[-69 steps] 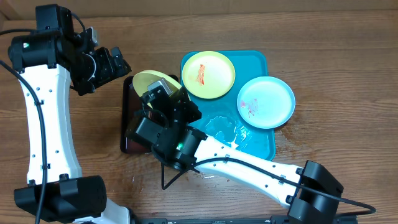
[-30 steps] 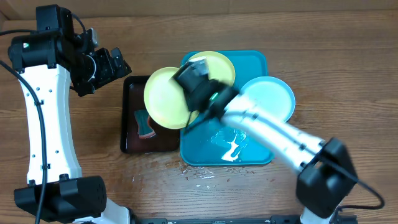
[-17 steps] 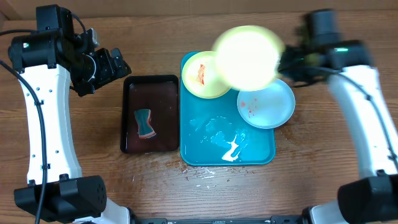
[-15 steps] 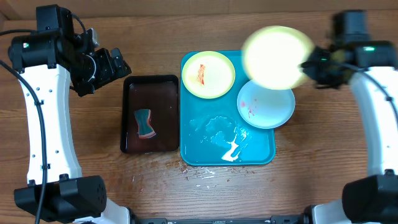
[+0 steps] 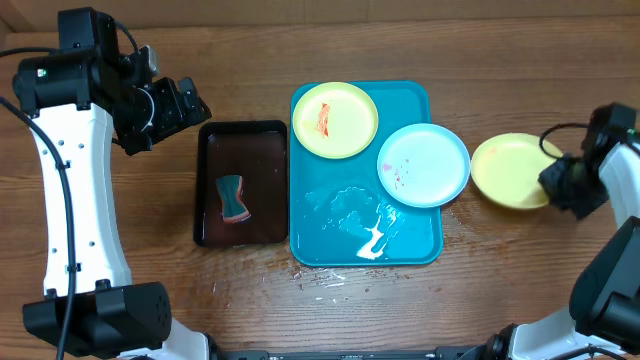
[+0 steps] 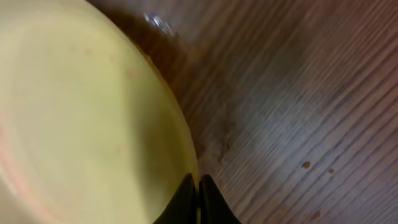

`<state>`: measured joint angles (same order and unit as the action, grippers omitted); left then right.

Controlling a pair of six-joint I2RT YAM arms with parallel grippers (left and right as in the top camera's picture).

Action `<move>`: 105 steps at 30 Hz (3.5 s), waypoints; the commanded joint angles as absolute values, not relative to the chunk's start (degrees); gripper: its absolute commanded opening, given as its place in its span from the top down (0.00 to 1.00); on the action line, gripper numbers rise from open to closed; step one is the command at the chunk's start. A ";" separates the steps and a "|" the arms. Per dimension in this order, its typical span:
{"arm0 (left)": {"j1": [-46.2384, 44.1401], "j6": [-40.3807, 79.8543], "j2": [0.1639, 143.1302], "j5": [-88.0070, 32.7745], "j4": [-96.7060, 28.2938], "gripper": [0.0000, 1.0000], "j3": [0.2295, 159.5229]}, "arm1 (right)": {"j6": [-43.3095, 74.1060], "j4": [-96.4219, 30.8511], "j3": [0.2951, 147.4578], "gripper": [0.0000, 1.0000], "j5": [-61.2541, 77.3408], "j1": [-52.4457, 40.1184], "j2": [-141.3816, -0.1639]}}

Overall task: Clean dirty plates on tray and stack at the side
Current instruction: 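Grasp the white plate rim with the right gripper and drag it down the tray, then grasp the sponge in the black tray with the left gripper and lift it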

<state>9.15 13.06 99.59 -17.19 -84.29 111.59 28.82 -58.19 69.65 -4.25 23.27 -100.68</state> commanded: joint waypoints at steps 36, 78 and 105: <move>-0.03 4.69 98.70 -16.97 -85.49 0.09 112.64 | 13.74 -37.56 59.75 0.96 3.11 -0.32 -98.56; -1.08 15.33 99.09 -4.51 -58.28 0.23 72.77 | 25.06 -46.68 57.14 0.71 1.54 -19.40 -81.28; -4.91 16.73 107.74 -4.49 -45.25 0.96 61.95 | 25.28 -49.89 57.01 0.72 2.66 -19.40 -81.01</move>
